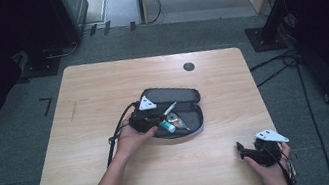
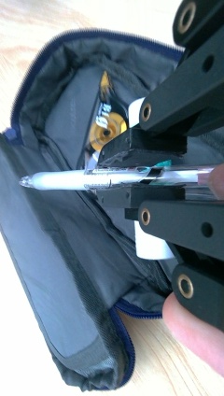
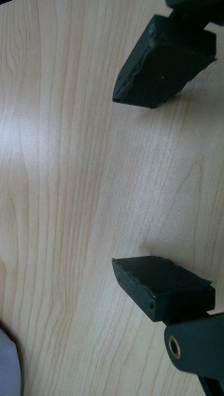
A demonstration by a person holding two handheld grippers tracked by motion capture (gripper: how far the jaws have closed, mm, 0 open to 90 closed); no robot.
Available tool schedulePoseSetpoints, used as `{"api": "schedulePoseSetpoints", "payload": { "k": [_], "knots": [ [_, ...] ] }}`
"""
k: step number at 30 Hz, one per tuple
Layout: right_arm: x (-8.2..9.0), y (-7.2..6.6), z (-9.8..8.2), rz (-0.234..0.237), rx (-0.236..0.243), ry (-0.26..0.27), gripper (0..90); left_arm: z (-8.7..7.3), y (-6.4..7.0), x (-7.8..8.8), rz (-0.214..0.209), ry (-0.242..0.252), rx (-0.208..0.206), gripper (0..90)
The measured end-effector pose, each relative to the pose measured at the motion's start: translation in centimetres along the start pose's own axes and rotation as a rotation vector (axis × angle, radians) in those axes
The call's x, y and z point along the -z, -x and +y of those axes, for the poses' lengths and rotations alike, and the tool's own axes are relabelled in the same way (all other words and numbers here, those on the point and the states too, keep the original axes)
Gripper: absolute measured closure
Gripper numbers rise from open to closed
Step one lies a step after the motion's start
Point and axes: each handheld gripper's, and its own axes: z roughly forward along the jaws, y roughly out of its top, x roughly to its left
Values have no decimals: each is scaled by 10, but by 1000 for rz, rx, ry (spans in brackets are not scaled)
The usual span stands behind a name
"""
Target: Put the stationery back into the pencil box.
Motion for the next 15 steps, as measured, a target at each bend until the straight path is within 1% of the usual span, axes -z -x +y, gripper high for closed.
{"api": "schedulePoseSetpoints", "payload": {
  "k": [1, 3, 8, 12, 15],
  "knots": [
    [0, 0, 0, 0, 1, 1, 166, -1, -1, 0, -7, -5, 3, 794],
    [0, 0, 0, 0, 4, 2, 167, -1, -1, -1, -12, -4, 15, 752],
    [0, 0, 0, 0, 4, 3, 167, -1, -2, 0, -17, -1, 27, 723],
    [0, 0, 0, 0, 4, 2, 167, 0, -2, 3, -20, 16, 44, 678],
    [0, 0, 0, 0, 4, 2, 167, 0, -2, 7, -16, 39, 44, 628]
  ]
}}
